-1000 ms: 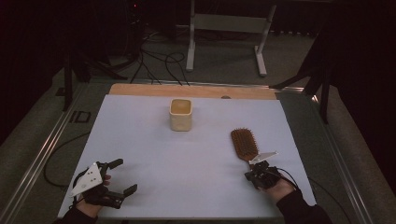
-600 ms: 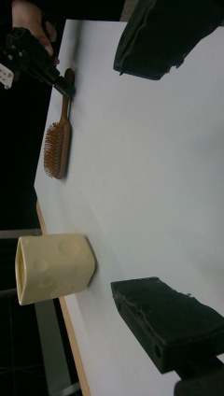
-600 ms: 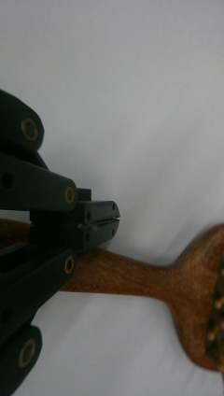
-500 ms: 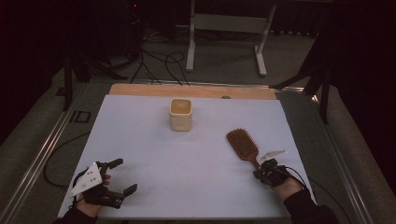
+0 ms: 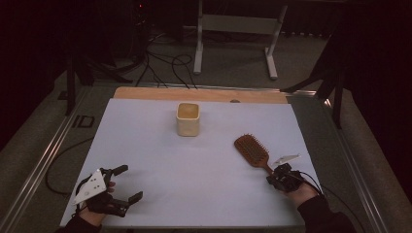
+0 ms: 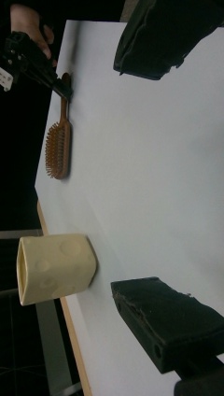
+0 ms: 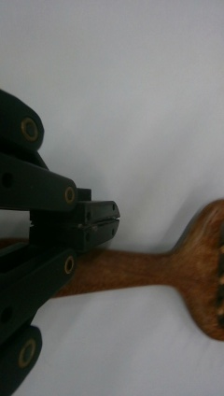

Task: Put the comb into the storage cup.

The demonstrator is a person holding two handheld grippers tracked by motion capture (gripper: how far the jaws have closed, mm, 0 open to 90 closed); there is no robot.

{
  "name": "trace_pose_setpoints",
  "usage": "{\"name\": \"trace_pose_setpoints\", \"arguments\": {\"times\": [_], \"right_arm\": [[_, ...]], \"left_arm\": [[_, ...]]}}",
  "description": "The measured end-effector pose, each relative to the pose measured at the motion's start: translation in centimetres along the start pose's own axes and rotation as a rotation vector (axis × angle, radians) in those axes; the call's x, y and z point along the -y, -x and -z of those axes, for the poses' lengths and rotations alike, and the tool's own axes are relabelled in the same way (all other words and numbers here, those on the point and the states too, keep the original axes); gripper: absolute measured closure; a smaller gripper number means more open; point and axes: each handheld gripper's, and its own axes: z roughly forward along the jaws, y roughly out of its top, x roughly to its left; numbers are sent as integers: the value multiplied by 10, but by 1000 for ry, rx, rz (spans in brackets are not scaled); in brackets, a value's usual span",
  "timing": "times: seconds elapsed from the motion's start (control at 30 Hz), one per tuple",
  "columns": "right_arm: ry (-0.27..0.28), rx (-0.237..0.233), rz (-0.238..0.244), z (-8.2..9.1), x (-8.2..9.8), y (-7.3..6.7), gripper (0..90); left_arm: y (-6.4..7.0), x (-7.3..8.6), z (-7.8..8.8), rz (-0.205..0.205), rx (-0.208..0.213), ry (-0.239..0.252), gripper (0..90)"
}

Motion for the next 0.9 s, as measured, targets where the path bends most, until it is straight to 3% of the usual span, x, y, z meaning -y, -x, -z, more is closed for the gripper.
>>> {"name": "trace_pose_setpoints", "arguments": {"times": [0.47, 0.67, 0.9], "right_arm": [[39, -7, 49, 23, -17, 1, 900], [30, 11, 63, 28, -22, 7, 758], [11, 12, 75, 28, -27, 10, 518]], "left_arm": [[0, 0, 1, -3, -1, -1, 2], [0, 0, 0, -1, 0, -1, 2], [0, 0, 1, -3, -1, -1, 2]]}}
